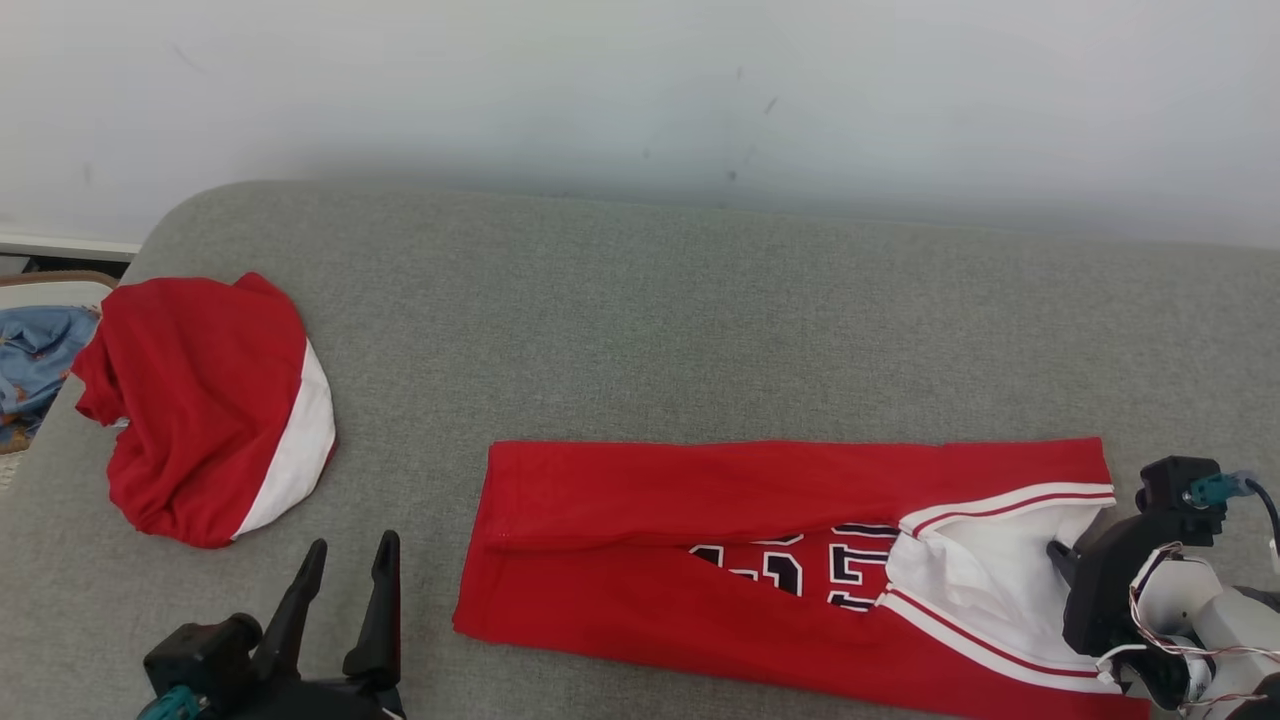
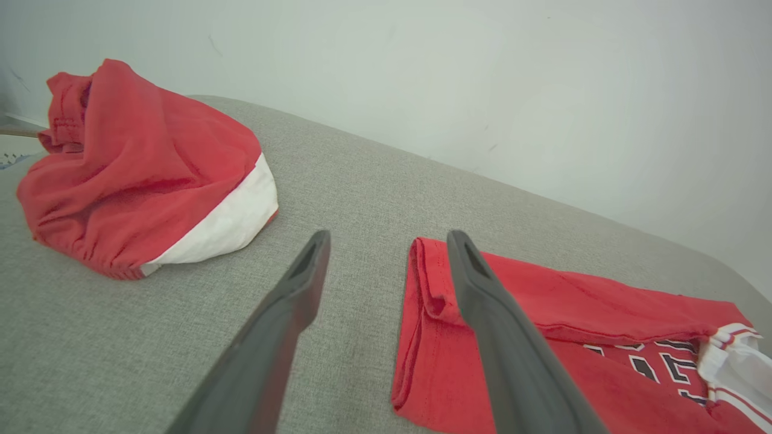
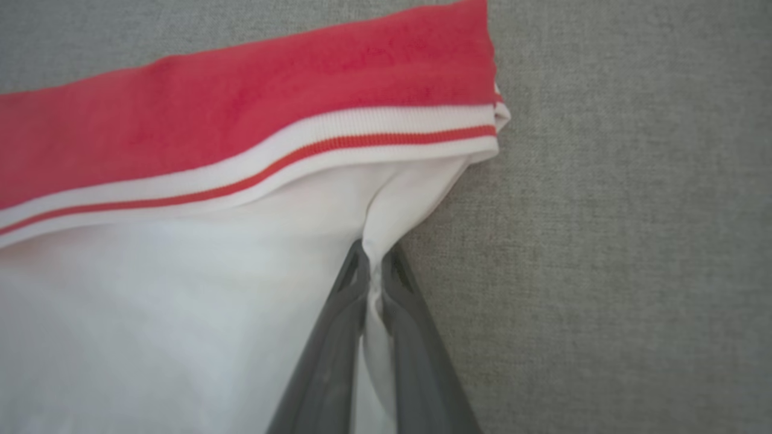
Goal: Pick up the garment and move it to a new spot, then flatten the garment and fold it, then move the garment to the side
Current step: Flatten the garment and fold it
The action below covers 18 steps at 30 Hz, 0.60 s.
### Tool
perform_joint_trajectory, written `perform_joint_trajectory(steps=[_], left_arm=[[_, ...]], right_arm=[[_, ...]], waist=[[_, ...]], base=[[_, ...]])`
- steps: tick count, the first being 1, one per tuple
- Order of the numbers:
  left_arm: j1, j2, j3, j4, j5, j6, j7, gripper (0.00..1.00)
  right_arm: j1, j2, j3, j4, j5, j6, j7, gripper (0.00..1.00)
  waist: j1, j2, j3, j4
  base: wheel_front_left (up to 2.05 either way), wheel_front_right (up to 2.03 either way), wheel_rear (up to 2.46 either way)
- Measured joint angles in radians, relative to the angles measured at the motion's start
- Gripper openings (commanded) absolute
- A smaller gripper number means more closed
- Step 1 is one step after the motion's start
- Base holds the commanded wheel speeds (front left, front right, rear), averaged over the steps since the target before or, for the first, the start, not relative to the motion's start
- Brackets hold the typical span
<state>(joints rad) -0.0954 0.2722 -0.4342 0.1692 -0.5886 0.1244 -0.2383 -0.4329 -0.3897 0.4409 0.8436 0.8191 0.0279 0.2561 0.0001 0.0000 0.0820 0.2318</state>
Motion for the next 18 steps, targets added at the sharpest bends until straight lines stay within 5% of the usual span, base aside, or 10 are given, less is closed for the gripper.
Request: perform_joint_trajectory(steps=[18], left_arm=[[0.005, -0.007, 0.009, 0.021, 0.003, 0.0, 0.006, 1.0]], right_arm=[[-0.026, -0.021, -0.019, 0.053, 0.007, 0.036, -0.045, 0.0]], waist=[[-0.0001, 0.0001, -0.033, -0.063]], base=[[0.0, 0.0, 0.0]])
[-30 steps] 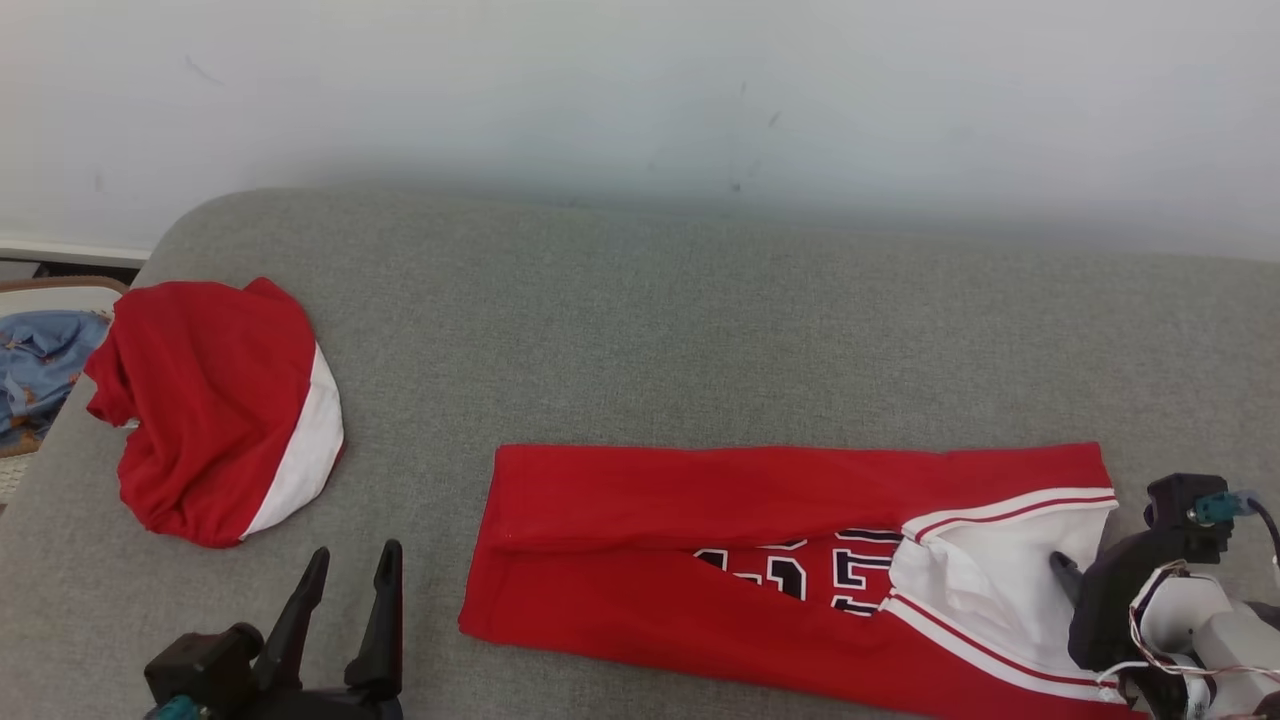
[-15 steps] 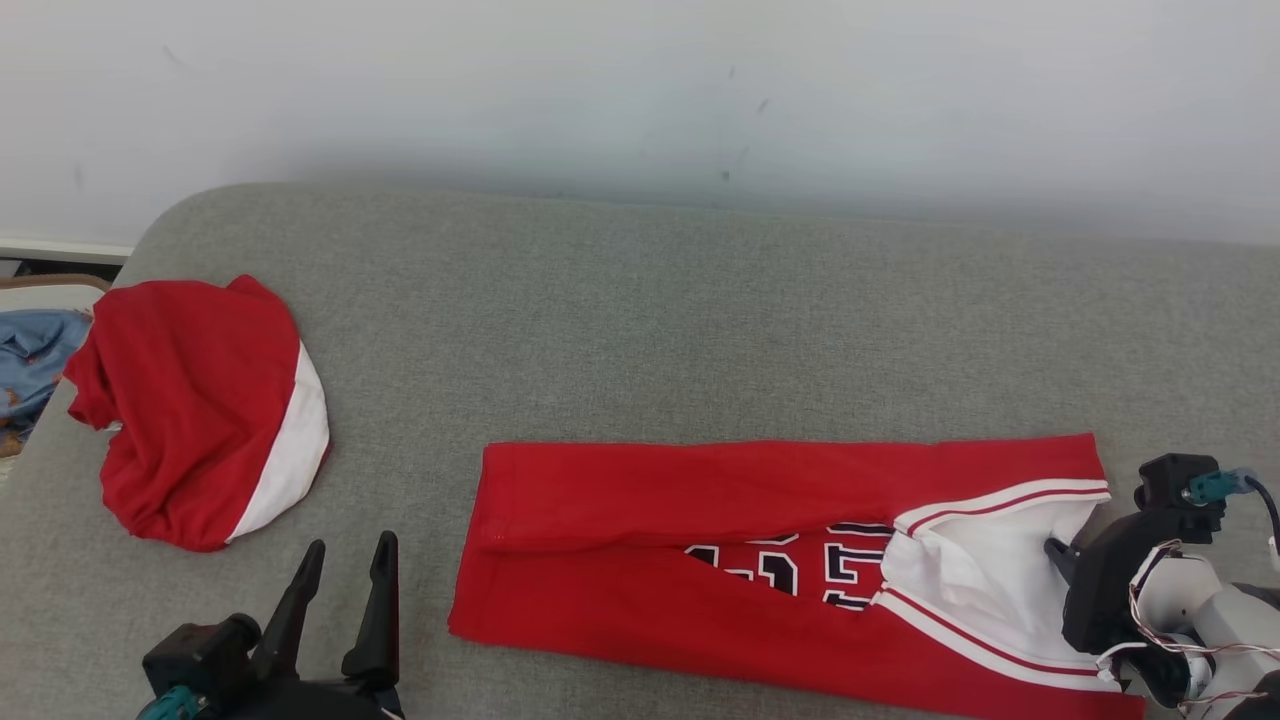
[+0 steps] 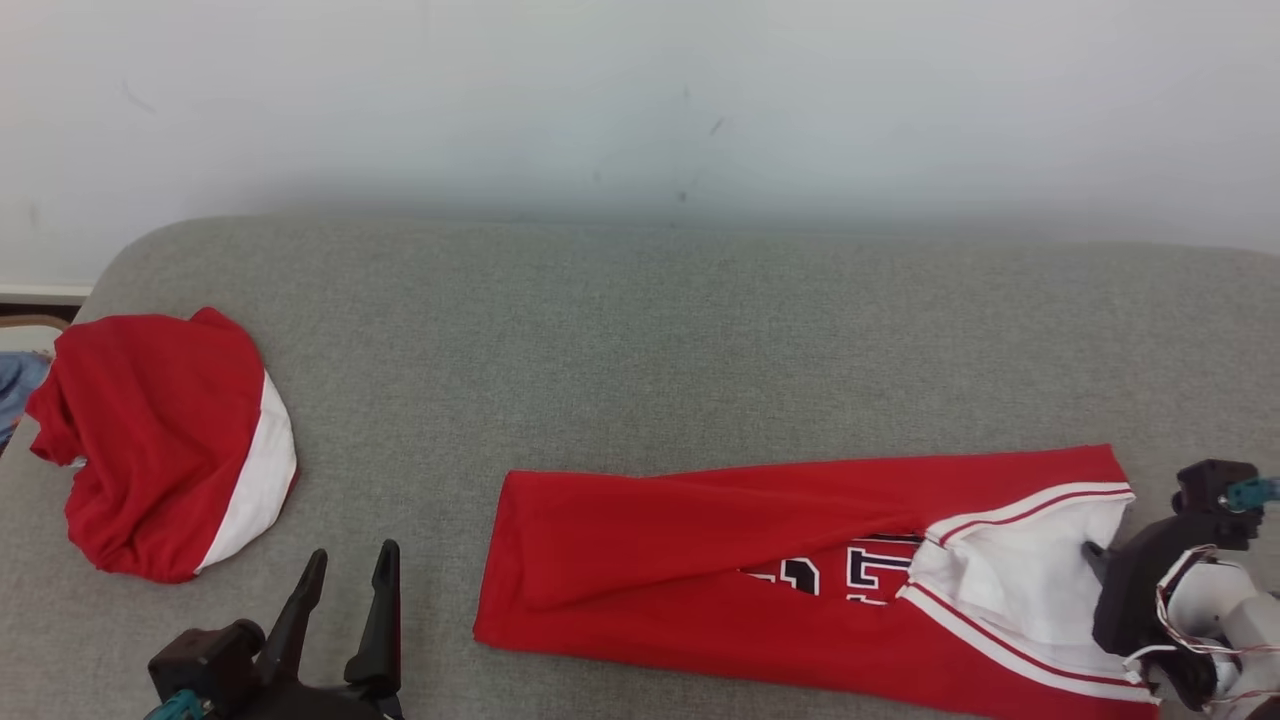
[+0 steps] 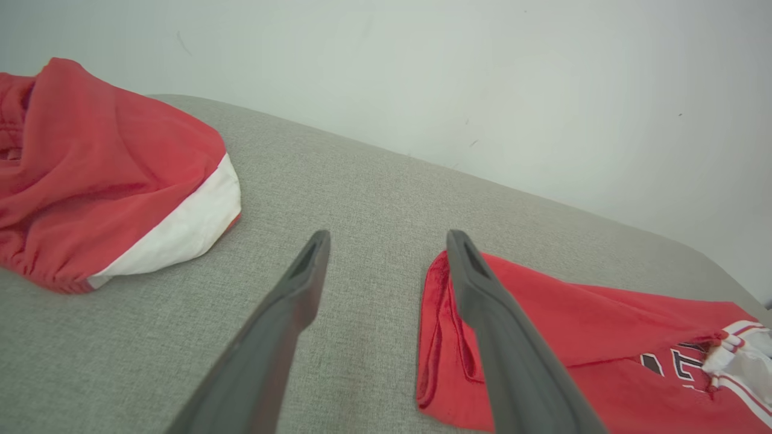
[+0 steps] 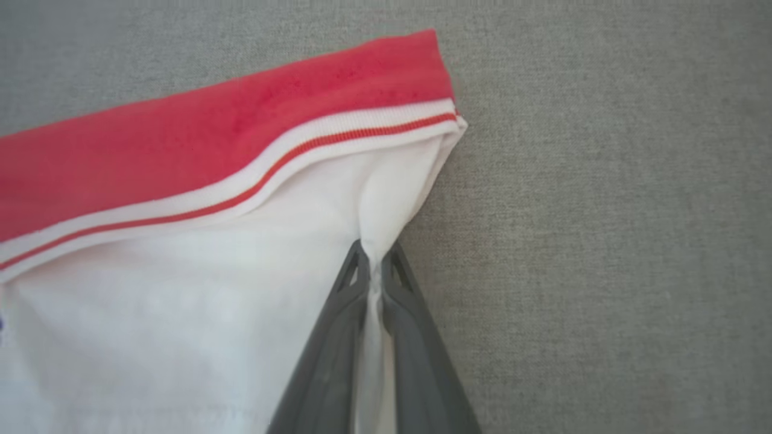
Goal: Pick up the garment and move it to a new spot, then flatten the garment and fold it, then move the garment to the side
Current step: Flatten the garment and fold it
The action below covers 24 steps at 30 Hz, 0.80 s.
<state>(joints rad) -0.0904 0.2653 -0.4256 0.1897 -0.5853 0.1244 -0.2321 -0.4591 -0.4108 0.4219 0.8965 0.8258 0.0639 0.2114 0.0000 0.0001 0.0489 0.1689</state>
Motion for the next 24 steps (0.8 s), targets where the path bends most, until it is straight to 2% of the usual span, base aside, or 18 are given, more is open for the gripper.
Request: perform_joint_trajectory(steps=[9, 18, 24], left_arm=[[0.008, -0.004, -0.007, 0.023, 0.004, 0.0, 0.006, 1.0], [0.025, -0.015, -0.022, 0.03, 0.004, 0.0, 0.014, 1.0], [0.024, -0.035, -0.043, 0.043, 0.004, -0.001, 0.023, 1.0]], right_arm=[[0.0, 0.057, 0.013, -0.135, 0.041, 0.05, -0.027, 0.0], [0.016, 0.06, 0.078, -0.337, 0.041, 0.059, -0.018, 0.0], [0.022, 0.09, 0.119, -0.458, 0.057, 0.059, 0.022, 0.0]], waist=[[0.0, 0.0, -0.035, -0.026], [-0.0001, -0.0001, -0.072, -0.049], [0.0, -0.0001, -0.076, -0.043]], base=[[0.0, 0.0, 0.0], [0.0, 0.0, 0.0], [0.0, 0.0, 0.0]])
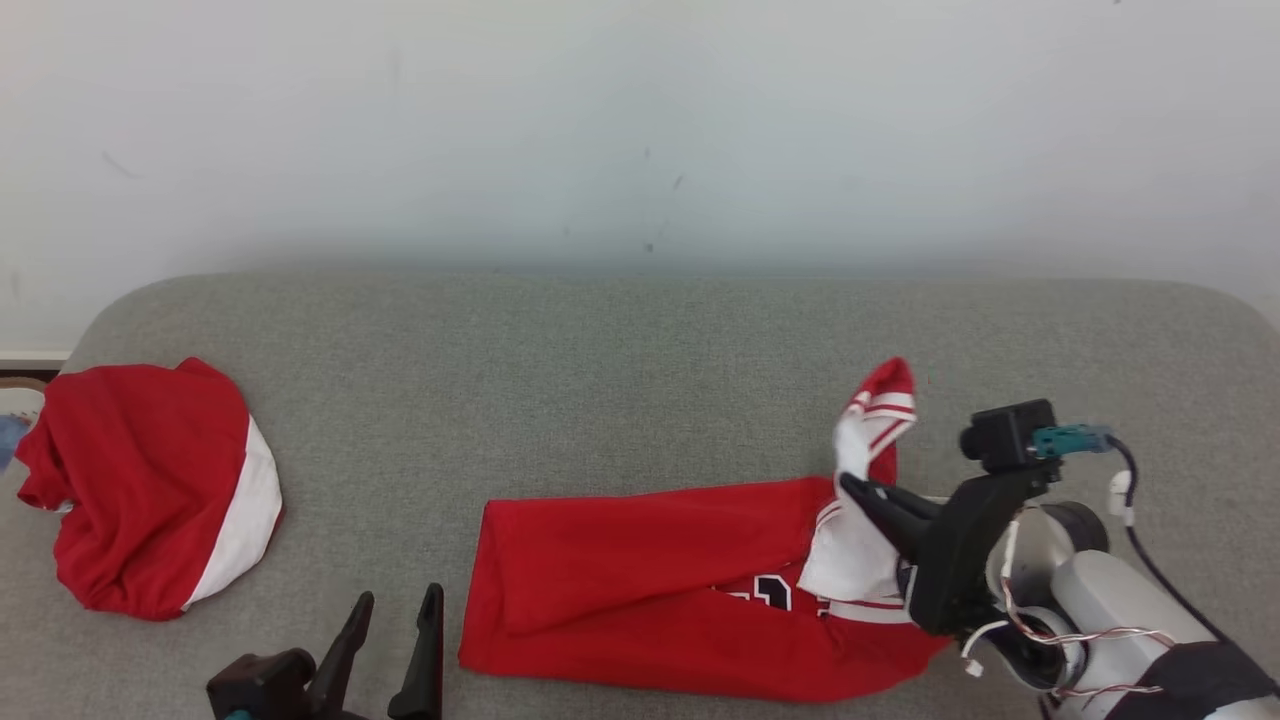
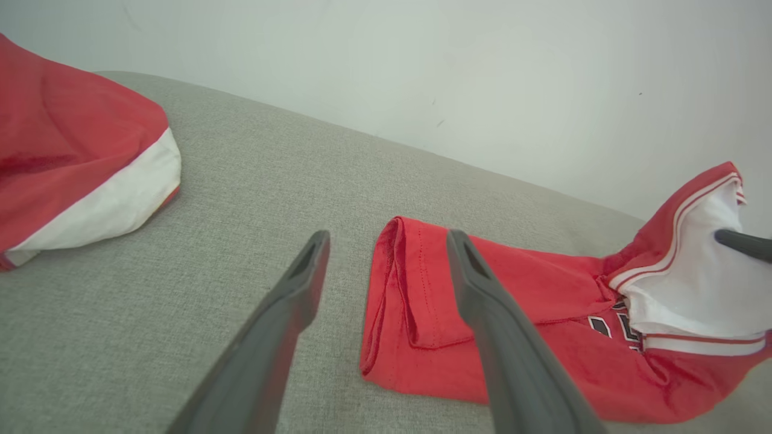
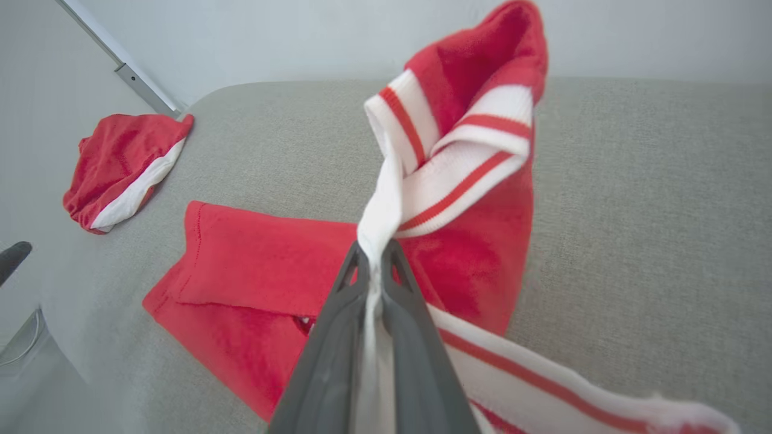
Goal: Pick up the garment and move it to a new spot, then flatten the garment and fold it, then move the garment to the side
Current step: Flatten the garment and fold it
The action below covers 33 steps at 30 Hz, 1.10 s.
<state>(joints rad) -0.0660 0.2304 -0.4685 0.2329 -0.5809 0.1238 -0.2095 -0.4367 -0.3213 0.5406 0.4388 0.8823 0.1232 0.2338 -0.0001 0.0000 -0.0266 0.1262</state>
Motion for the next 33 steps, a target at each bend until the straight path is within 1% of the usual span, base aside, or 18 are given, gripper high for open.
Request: perform_joint_trajectory(steps=[6, 9, 13, 15, 16, 22, 24, 28, 32, 33], left_arm=[[-0.004, -0.02, -0.019, 0.012, 0.0, -0.001, 0.007, 1.0], [-0.006, -0.022, -0.021, 0.022, 0.0, -0.002, 0.008, 1.0], [-0.022, -0.041, -0.037, 0.04, 0.0, -0.011, 0.016, 1.0], [-0.037, -0.053, -0.048, 0.048, 0.0, -0.02, 0.018, 1.0], [-0.037, -0.053, -0.048, 0.048, 0.0, -0.02, 0.018, 1.0], [-0.062, -0.083, -0.076, 0.074, 0.003, -0.029, 0.024, 1.0], [-0.066, -0.087, -0.081, 0.082, 0.003, -0.036, 0.025, 1.0], [-0.067, -0.093, -0.09, 0.101, 0.004, -0.038, 0.025, 1.0], [-0.068, -0.1, -0.094, 0.116, 0.004, -0.045, 0.025, 1.0], [-0.068, -0.102, -0.095, 0.118, 0.004, -0.045, 0.025, 1.0]], right_arm=[[-0.011, 0.033, 0.051, -0.036, 0.016, 0.0, 0.085, 0.0], [-0.046, 0.062, 0.083, -0.027, 0.026, 0.0, 0.15, 0.0], [-0.113, 0.089, 0.086, 0.001, 0.048, -0.001, 0.214, 0.0], [-0.138, 0.103, 0.081, 0.02, 0.063, -0.013, 0.242, 0.0], [-0.138, 0.103, 0.081, 0.02, 0.063, -0.013, 0.242, 0.0], [-0.172, 0.135, 0.079, 0.083, 0.094, -0.045, 0.311, 0.0], [-0.173, 0.147, 0.081, 0.104, 0.102, -0.048, 0.33, 0.0], [-0.195, 0.18, 0.085, 0.137, 0.112, -0.065, 0.358, 0.0], [-0.216, 0.21, 0.092, 0.169, 0.115, -0.072, 0.38, 0.0], [-0.218, 0.212, 0.094, 0.176, 0.12, -0.079, 0.384, 0.0]], waist=[[0.0, 0.0, -0.001, 0.023], [0.0, 0.0, 0.001, 0.035], [0.0, 0.0, 0.001, 0.054], [0.0, 0.0, 0.001, 0.066], [0.0, 0.0, 0.001, 0.066], [0.0, 0.0, 0.002, 0.113], [0.0, 0.0, 0.002, 0.129], [0.0, 0.0, 0.002, 0.16], [0.0, 0.0, -0.001, 0.183], [0.0, 0.0, -0.002, 0.188]], base=[[0.0, 0.0, 0.0], [0.0, 0.0, 0.0], [0.0, 0.0, 0.0], [0.0, 0.0, 0.0], [0.0, 0.0, 0.0], [0.0, 0.0, 0.0], [0.0, 0.0, 0.0], [0.0, 0.0, 0.0], [0.0, 0.0, 0.0], [0.0, 0.0, 0.0]])
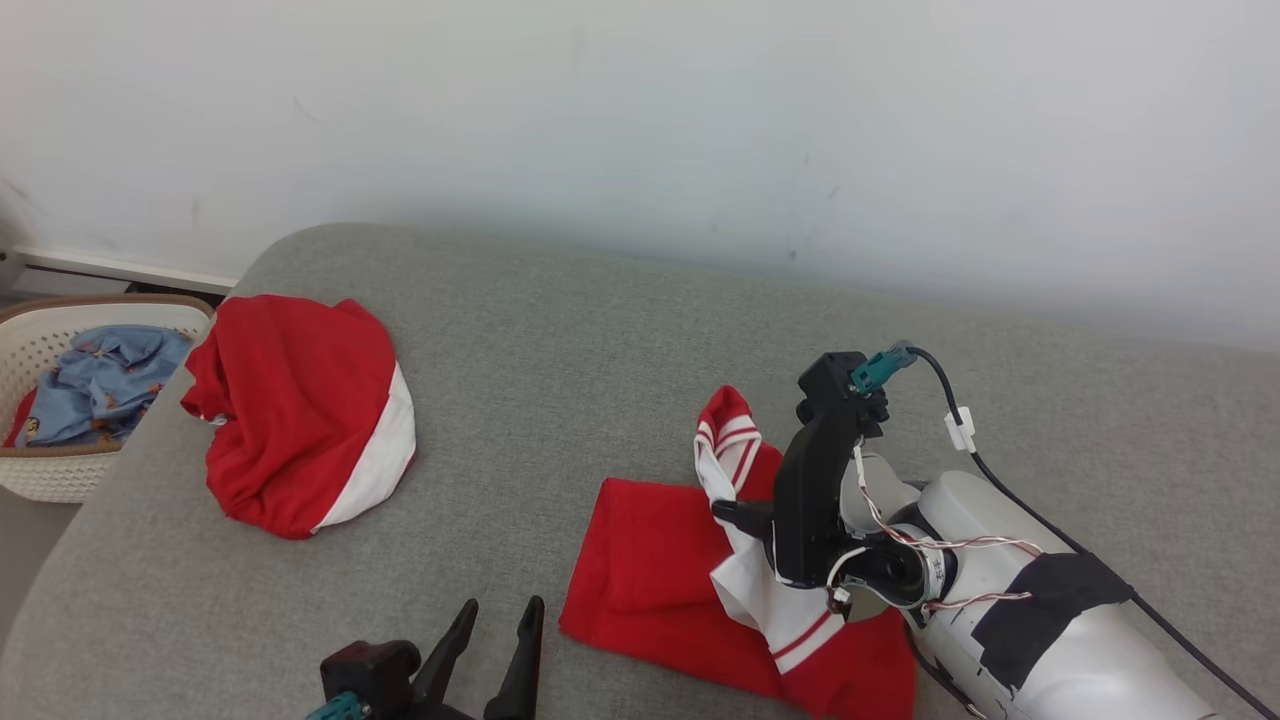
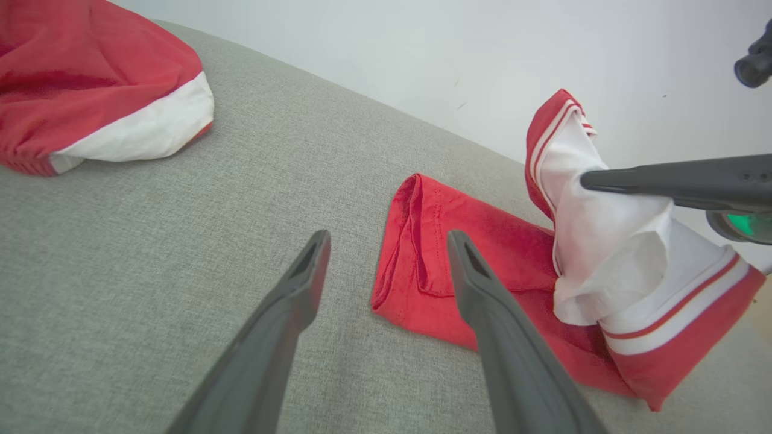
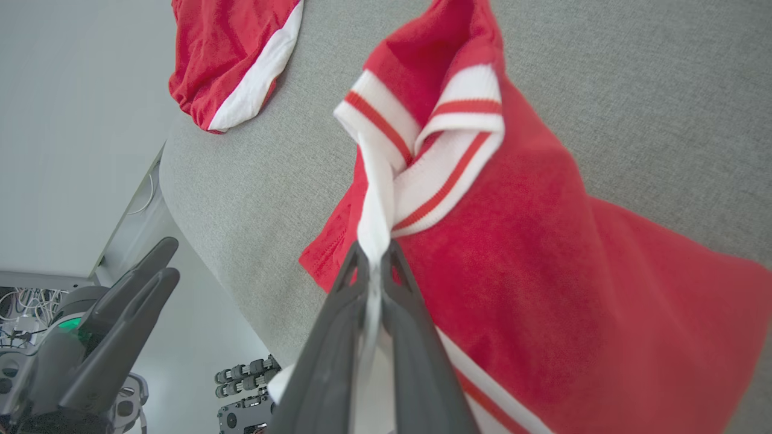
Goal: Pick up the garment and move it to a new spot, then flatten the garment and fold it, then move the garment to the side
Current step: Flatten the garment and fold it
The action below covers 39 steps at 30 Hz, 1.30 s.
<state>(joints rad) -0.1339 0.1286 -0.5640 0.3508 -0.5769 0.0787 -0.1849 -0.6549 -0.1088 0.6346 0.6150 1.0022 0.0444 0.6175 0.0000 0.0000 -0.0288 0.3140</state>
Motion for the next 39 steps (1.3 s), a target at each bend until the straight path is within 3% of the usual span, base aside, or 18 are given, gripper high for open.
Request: perform_joint_trajectory(steps=[12, 24, 25, 26, 27, 34, 39], left_arm=[[-0.019, -0.016, -0.015, 0.033, 0.0, -0.009, -0.002, 1.0], [-0.037, -0.031, -0.022, 0.056, 0.0, -0.018, -0.009, 1.0], [-0.037, -0.031, -0.022, 0.058, 0.0, -0.018, -0.009, 1.0], [-0.038, -0.031, -0.022, 0.061, 0.0, -0.018, -0.009, 1.0], [-0.039, -0.032, -0.022, 0.064, 0.0, -0.018, -0.01, 1.0], [-0.04, -0.03, -0.016, 0.09, 0.0, -0.018, -0.019, 1.0], [-0.024, -0.011, -0.002, 0.089, 0.0, -0.017, -0.027, 1.0]], right_arm=[[-0.007, 0.011, -0.003, 0.1, 0.01, -0.018, 0.015, 0.0], [-0.031, 0.028, -0.042, 0.177, 0.036, -0.034, -0.057, 0.0], [-0.034, 0.03, -0.043, 0.183, 0.036, -0.034, -0.067, 0.2], [-0.038, 0.031, -0.044, 0.189, 0.036, -0.034, -0.074, 0.89], [-0.042, 0.033, -0.047, 0.196, 0.037, -0.034, -0.078, 1.0], [-0.088, 0.033, -0.059, 0.23, 0.044, 0.005, -0.109, 1.0], [-0.084, -0.017, -0.037, 0.207, 0.009, 0.031, -0.153, 1.0]], waist=[[0.0, 0.0, 0.002, 0.048], [0.0001, 0.0001, 0.017, 0.073], [0.0002, 0.0, 0.018, 0.074], [0.0002, 0.0, 0.018, 0.075], [0.0002, 0.0, 0.018, 0.076], [0.0002, 0.0, -0.003, 0.066], [0.0001, 0.0, -0.018, 0.038]], base=[[0.0, 0.0, 0.0], [0.0, 0.0, 0.0], [0.0, 0.0, 0.0], [0.0, 0.0, 0.0], [0.0, 0.0, 0.0], [0.0, 0.0, 0.0], [0.0, 0.0, 0.0]])
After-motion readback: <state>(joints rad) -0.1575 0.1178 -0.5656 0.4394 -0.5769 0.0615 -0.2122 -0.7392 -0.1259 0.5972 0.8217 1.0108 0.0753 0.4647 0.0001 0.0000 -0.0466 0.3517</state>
